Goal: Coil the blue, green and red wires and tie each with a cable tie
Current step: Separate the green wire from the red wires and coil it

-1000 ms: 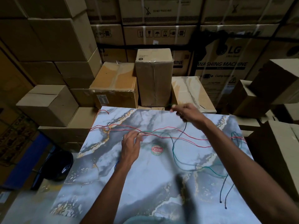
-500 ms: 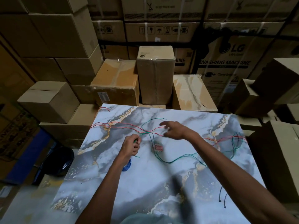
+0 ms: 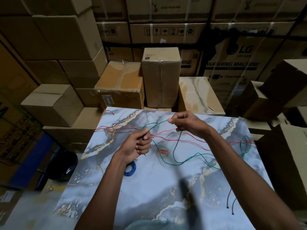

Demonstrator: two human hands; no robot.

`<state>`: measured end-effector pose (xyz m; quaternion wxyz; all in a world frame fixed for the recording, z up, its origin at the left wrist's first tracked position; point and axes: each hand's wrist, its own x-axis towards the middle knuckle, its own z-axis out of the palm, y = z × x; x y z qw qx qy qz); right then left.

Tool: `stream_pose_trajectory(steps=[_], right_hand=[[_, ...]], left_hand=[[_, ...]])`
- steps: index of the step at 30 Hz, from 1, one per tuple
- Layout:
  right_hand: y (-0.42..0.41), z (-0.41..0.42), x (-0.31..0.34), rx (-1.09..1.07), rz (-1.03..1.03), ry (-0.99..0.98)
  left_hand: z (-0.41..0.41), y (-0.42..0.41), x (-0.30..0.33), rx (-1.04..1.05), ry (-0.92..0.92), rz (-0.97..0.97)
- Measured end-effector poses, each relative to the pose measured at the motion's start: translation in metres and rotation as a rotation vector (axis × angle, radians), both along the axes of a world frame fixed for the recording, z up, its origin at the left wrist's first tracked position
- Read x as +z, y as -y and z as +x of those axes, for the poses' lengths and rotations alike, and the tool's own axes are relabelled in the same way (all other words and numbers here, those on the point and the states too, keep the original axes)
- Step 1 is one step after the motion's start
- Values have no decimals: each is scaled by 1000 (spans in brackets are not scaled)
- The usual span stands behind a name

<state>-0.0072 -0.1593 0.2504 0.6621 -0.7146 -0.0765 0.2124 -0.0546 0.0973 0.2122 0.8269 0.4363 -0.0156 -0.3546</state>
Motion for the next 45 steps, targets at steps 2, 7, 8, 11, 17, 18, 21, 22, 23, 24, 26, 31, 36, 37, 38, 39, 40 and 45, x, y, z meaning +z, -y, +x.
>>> stream_pose_trajectory(steps=[2,7,8,11,17,18,21,22,23,24,26,31,36,37,38,39,40,45], right_hand=[[7,0,10,-60,-35,54],[53,5,47,-179,25,268],[54,8,47,-297,49,331],[25,9,27,-303,-242,434],[-3,-8,-38,-280,-453,276],[-6,-12,-46,-203,-477,217],[-11,-30,-71,-29,-364,-69],[-11,-33,-75,-22,-334,-125],[-12,-35,-74,-13,-318,-153],[-14,-33,-73,-16,-305,-150],[-24,-27,-63,-51,-329,-41],[-50,-17,-19,-253,-371,443],[-53,-4,-5,-100,-243,391],[-50,-5,-9,-79,-145,296],[-46,-6,-15,-87,-67,206],[-42,-8,-21,-104,-10,135],[-39,-10,-28,-122,16,94],[-25,-26,-57,-115,6,-17]], left_hand=[[0,1,7,-48,-4,-119],[12,-15,31,-24,27,-601],[15,-16,33,30,46,-625],[22,-11,28,166,41,-680],[25,1,13,347,-62,-778],[23,2,14,377,-69,-780],[22,4,16,508,-85,-644],[22,6,16,535,-74,-585],[21,8,15,548,-60,-524],[20,11,15,551,-47,-460],[19,18,13,541,-34,-336],[13,36,16,487,14,-99],[11,35,27,370,-19,-175],[12,34,29,367,-56,-245],[13,31,30,371,-92,-324],[14,29,31,379,-119,-400],[15,28,31,392,-135,-460],[21,24,32,573,-157,-550]])
